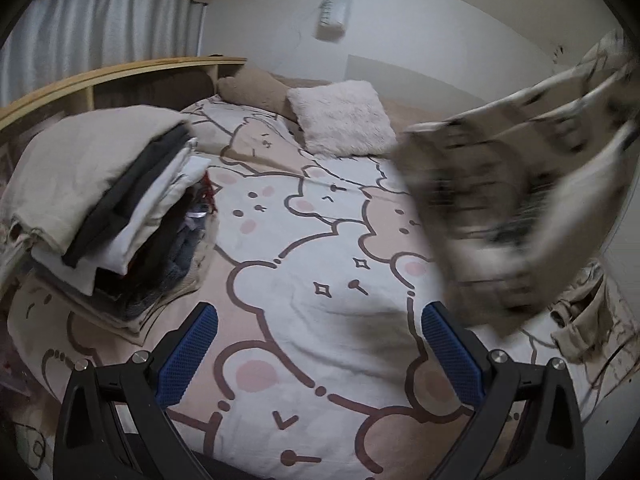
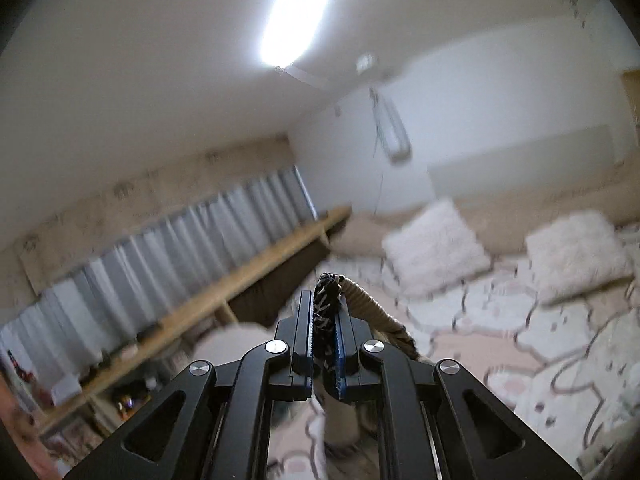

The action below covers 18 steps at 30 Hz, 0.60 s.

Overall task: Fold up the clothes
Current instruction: 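Lift the sweatshirt with the right gripper and carry it onto the open bed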

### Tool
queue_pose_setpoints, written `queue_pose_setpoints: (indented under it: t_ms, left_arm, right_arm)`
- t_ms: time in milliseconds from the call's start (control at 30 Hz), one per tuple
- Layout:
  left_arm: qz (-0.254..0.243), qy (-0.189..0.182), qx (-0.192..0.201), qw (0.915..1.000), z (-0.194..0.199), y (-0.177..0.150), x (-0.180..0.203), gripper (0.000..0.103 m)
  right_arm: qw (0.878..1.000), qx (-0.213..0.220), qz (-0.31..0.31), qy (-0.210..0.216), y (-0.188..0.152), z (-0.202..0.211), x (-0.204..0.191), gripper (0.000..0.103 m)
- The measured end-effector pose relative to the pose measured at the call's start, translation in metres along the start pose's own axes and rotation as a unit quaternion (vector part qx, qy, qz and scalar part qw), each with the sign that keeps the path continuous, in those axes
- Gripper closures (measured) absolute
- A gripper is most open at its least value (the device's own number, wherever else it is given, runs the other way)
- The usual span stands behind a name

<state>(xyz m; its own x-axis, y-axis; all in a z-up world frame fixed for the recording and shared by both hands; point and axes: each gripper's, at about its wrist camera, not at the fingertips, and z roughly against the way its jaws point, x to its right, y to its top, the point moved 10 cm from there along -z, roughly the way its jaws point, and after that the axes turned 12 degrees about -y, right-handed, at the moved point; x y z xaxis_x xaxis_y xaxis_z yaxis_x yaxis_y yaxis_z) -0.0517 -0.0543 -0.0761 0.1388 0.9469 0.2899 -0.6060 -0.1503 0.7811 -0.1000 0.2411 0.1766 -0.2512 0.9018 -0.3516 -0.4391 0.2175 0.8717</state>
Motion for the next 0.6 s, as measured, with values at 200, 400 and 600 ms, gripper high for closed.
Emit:
queue_pose_setpoints:
  t_ms: [200,400,600]
  left_arm:
    - [0.051,-0.012,-0.032,0.9981,-0.013,-0.018,-0.019,0.000]
    - [0.049,-0.031,-0.082,0.9949,-0.040,-0.042,-0.005,0.000]
    - [-0.032,-0.051,-0.127,0.9900,-0.064,-0.071,0.043,0.000]
  right_arm:
    - [0.974,-0.216,0.011,-0.071,-0.218,-0.083,0.042,0.093]
    - [0.933,-0.349,-0.001,-0.082,-0.384,-0.088,0.037,0.093]
    - [0.918,-0.382,-0.005,-0.106,-0.428,-0.072,0.038,0.093]
